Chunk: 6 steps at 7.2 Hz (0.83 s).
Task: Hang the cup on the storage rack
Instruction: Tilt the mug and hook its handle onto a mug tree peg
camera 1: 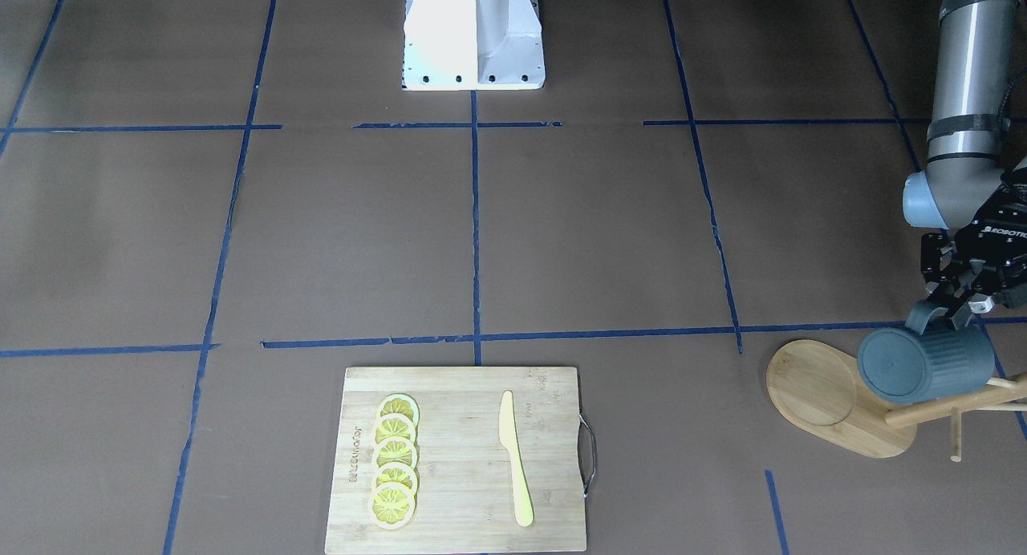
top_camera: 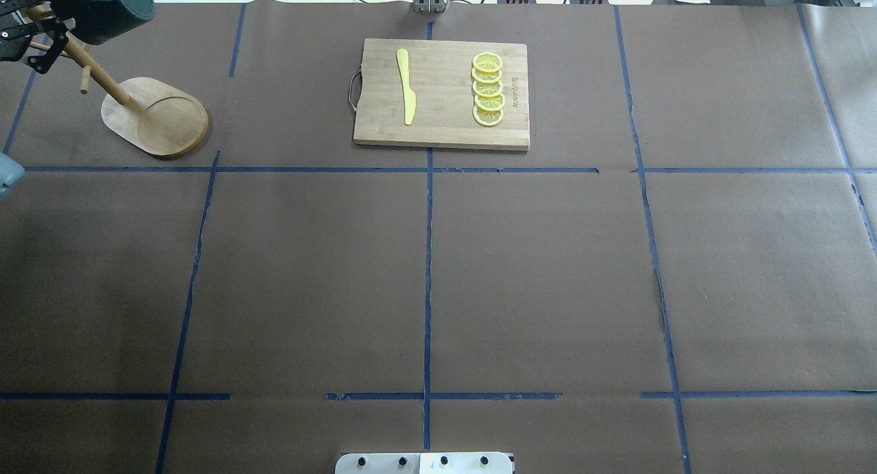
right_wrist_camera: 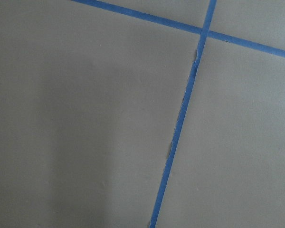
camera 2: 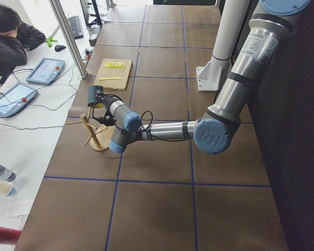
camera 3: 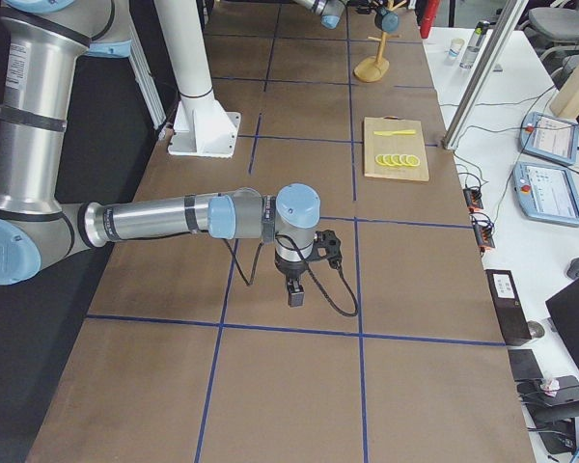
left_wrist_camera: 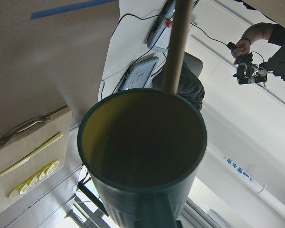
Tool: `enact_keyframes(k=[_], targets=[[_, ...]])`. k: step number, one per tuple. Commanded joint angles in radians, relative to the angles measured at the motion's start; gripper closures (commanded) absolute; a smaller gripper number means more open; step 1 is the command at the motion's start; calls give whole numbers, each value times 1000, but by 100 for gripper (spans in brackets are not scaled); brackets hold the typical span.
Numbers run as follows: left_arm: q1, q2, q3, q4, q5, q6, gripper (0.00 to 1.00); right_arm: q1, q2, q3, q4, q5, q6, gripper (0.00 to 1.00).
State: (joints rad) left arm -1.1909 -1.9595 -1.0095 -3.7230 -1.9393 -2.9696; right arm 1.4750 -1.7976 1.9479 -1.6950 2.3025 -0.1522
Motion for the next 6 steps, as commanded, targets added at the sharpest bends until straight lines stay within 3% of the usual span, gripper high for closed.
enact_keyframes(k=[1,6], targets=[[-19,-1,34,-14,-1,-2,99,2,0,-1,0,0,-1,0],[-32,1,140,-100,-1,0,98,4,0,2,0,0,2,0]])
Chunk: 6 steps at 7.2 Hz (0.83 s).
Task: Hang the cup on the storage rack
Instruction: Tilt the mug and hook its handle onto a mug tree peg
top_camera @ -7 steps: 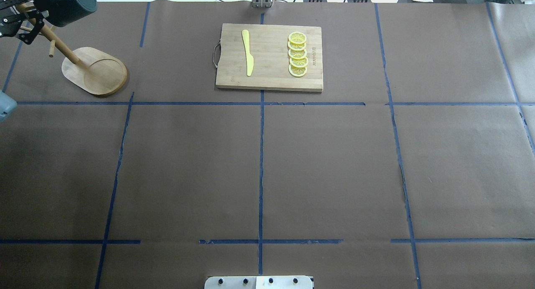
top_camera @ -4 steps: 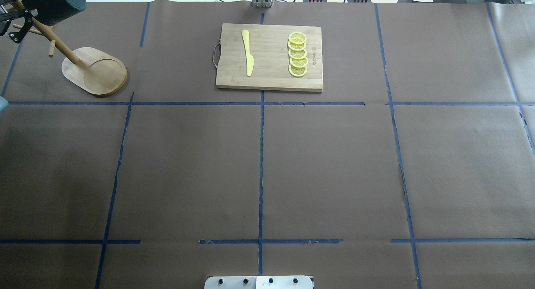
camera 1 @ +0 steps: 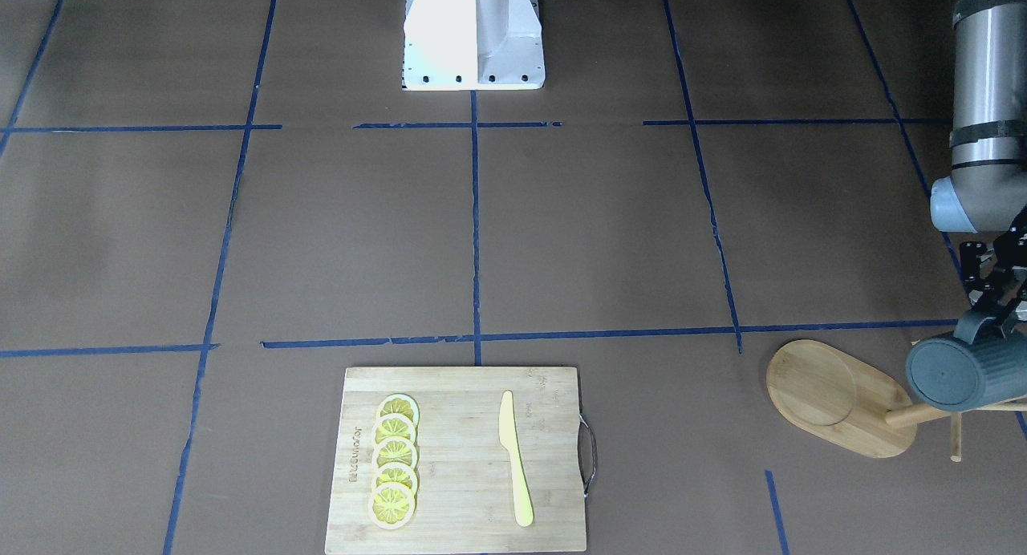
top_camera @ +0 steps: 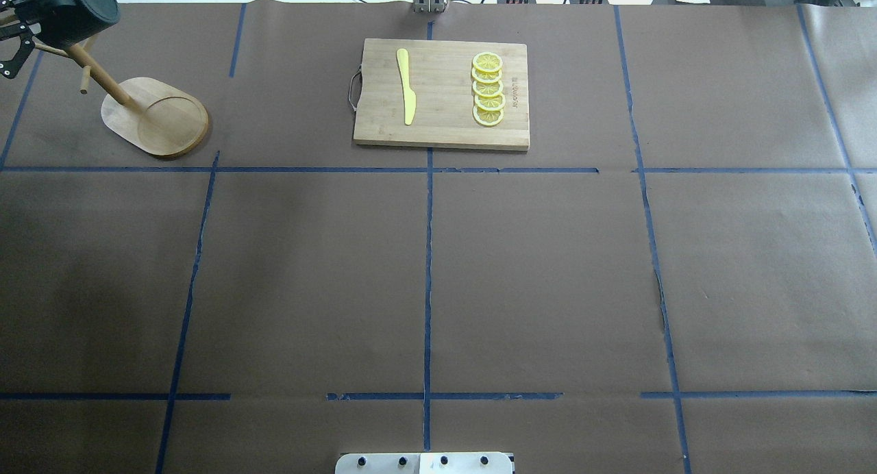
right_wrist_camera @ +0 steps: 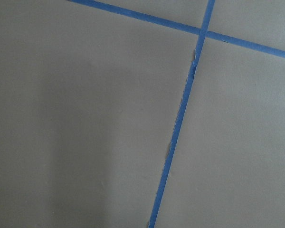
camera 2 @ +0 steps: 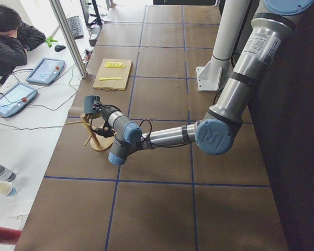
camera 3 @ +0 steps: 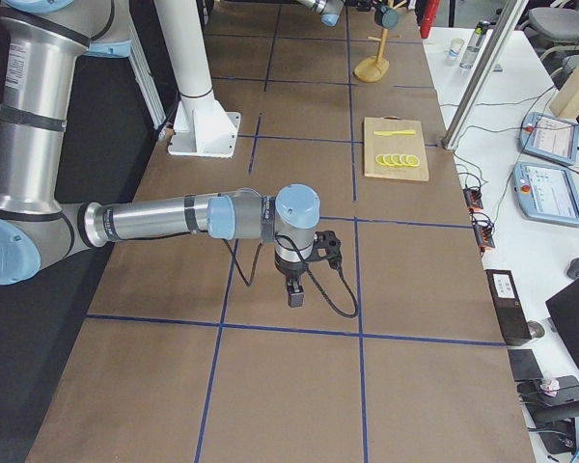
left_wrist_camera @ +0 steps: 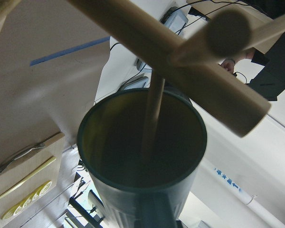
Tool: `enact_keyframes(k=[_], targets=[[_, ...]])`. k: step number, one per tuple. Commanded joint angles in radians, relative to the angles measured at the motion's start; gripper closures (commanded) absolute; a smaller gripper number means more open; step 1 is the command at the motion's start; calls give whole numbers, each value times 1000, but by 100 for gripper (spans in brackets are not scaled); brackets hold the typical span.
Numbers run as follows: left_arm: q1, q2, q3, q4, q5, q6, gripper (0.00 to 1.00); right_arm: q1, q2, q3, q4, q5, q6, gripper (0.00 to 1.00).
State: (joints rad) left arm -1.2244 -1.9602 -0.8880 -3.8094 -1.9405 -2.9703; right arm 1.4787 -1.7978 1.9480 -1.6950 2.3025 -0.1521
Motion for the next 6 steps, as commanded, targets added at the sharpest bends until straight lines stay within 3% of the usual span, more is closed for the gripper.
enact_keyframes(k=[1,2,4,5,6], targets=[[8,1,24,-13,0,4,97,2,0,2,0,0,2,0],[12,-3,41,-13,0,4,89,2,0,3,0,0,2,0],[14,-11,63,-13,0,8,61,2,0,5,0,0,2,0],[14,-11,64,-12,0,8,36,2,0,5,0,0,3,0],[14,-13,64,-12,0,8,19,2,0,5,0,0,3,0]])
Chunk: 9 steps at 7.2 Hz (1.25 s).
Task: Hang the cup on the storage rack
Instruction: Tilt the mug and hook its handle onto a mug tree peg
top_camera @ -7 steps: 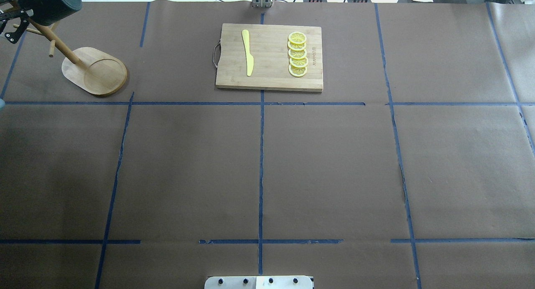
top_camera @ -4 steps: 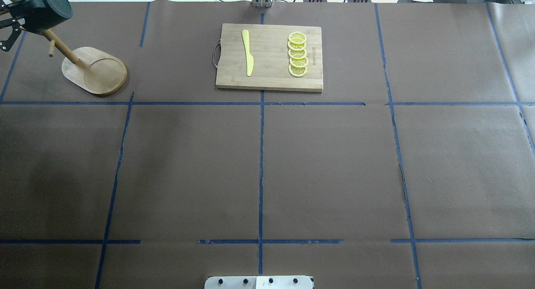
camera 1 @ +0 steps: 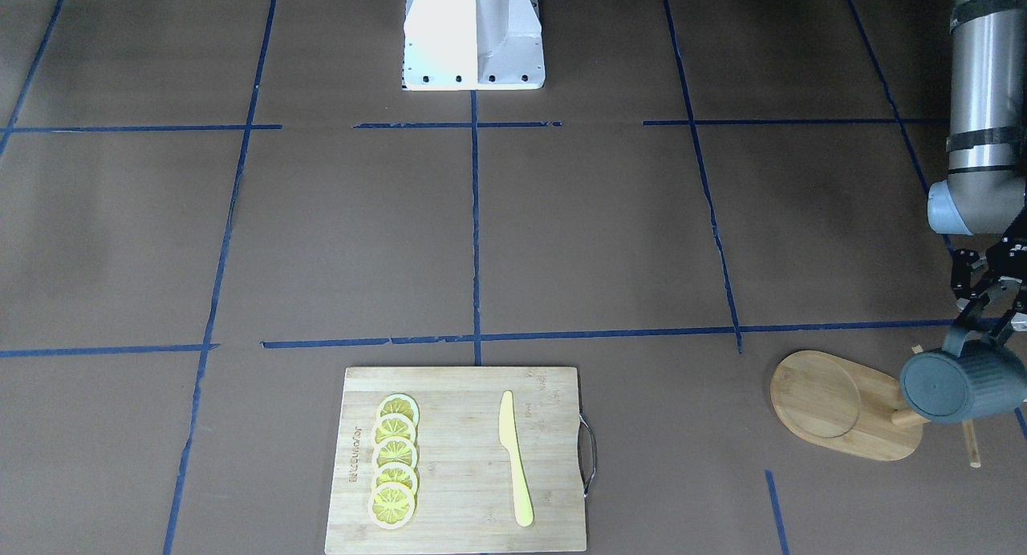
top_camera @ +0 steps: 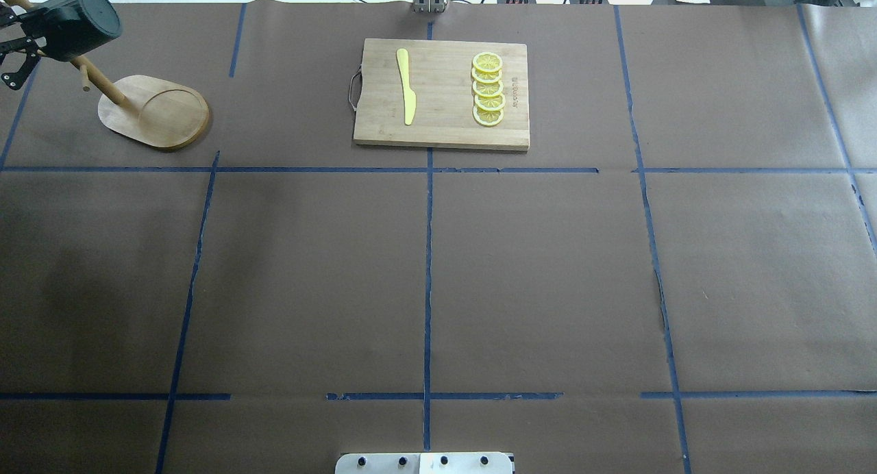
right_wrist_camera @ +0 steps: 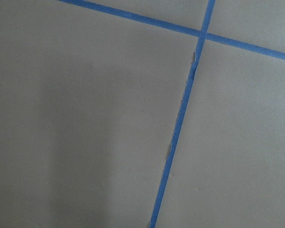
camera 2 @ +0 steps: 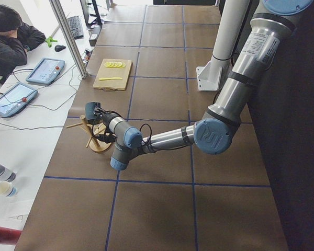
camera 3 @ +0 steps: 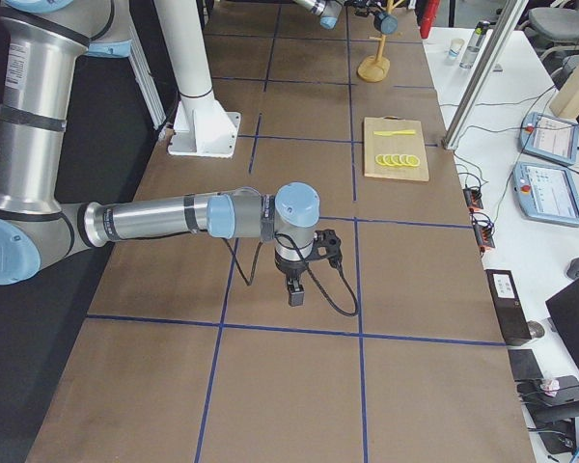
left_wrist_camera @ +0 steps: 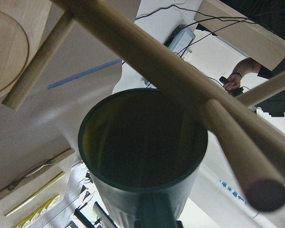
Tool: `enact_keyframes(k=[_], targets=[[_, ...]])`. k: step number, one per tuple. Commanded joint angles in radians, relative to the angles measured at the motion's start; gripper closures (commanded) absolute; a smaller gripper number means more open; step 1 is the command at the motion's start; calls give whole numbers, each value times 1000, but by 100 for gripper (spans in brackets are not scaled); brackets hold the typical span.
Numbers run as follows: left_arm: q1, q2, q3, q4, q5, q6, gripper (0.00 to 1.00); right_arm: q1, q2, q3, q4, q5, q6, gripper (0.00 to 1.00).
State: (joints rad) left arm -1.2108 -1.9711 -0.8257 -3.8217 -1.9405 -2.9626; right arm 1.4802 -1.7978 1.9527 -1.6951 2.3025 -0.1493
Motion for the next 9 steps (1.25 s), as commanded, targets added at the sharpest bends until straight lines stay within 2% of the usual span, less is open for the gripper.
enact_keyframes(k=[1,4,5,7,9], targets=[[0,-2,2,1,0,2,0,0,-2,0,0,0,1,0],[0,6,-39,1,0,8,0,0,-3,3,0,3,4,0],[-4,8,-70,1,-33,38,0,0,-3,3,0,3,4,0],[-44,8,-82,25,-226,333,0,0,-5,2,0,3,4,0],[-108,3,-90,177,-442,707,0,0,-5,0,0,3,5,0]])
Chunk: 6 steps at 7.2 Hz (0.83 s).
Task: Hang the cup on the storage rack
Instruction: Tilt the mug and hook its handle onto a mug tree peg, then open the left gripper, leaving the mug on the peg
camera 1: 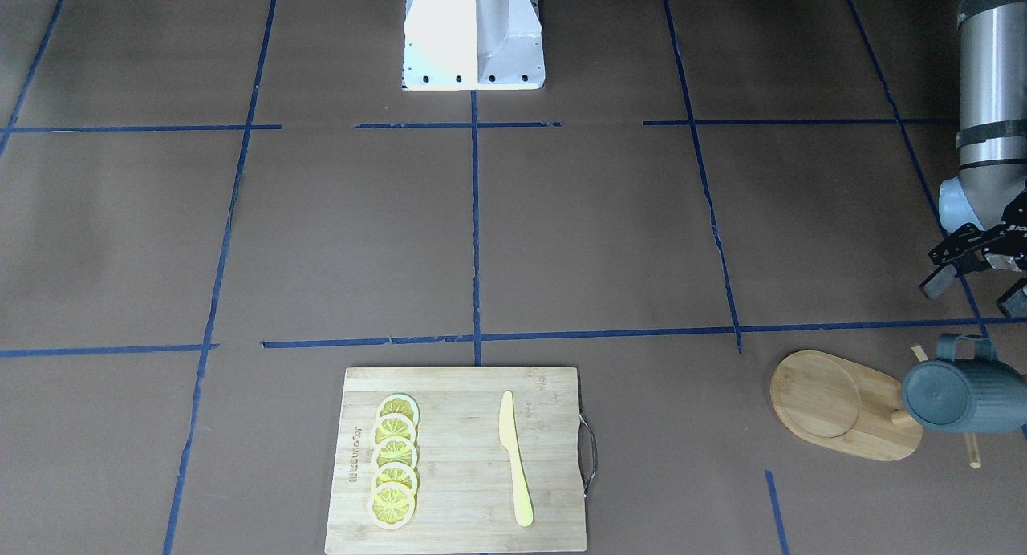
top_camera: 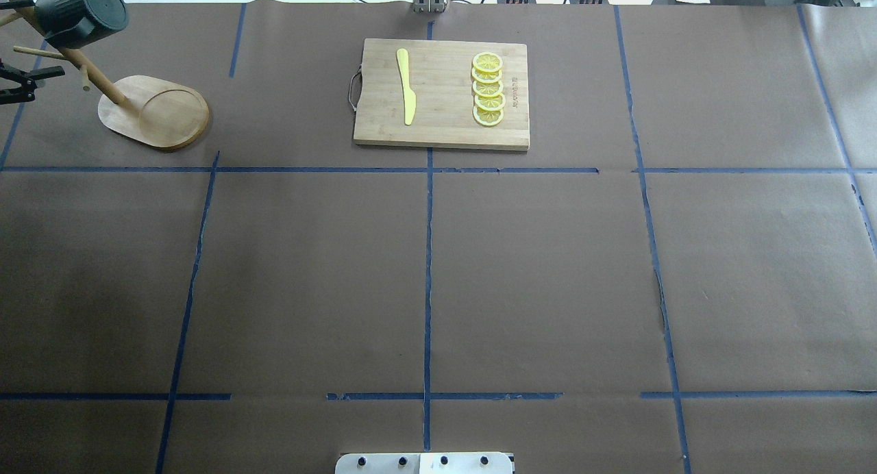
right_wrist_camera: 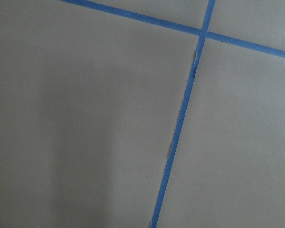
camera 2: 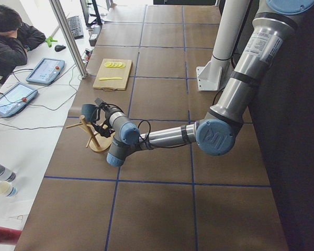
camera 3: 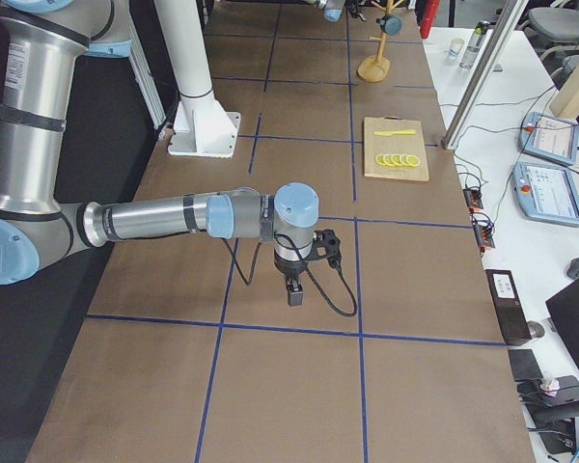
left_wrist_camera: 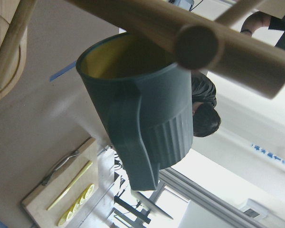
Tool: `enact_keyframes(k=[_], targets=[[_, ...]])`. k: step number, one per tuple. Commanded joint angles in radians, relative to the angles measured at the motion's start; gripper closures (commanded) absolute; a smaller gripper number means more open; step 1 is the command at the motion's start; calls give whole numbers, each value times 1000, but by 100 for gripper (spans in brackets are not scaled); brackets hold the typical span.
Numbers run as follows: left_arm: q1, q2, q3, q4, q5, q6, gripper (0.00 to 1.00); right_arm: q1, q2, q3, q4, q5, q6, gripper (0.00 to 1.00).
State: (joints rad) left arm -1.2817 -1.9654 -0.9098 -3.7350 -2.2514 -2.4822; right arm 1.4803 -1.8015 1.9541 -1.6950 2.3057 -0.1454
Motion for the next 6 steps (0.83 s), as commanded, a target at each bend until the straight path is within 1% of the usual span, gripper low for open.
enact_keyframes(k=[1,2,4,5,6], targets=[[-65,-3,-21,210,-213,426,0,0,-1,-1,0,1,0,0],[-83,-1,-37,318,-253,610,0,0,-1,-3,0,1,0,0],[-114,0,-38,453,-246,869,0,0,-7,-3,0,1,0,0],[-139,2,-38,522,-241,1099,0,0,-10,-3,0,1,0,0],[-162,3,-38,623,-237,1325,0,0,-10,-4,0,1,0,0]])
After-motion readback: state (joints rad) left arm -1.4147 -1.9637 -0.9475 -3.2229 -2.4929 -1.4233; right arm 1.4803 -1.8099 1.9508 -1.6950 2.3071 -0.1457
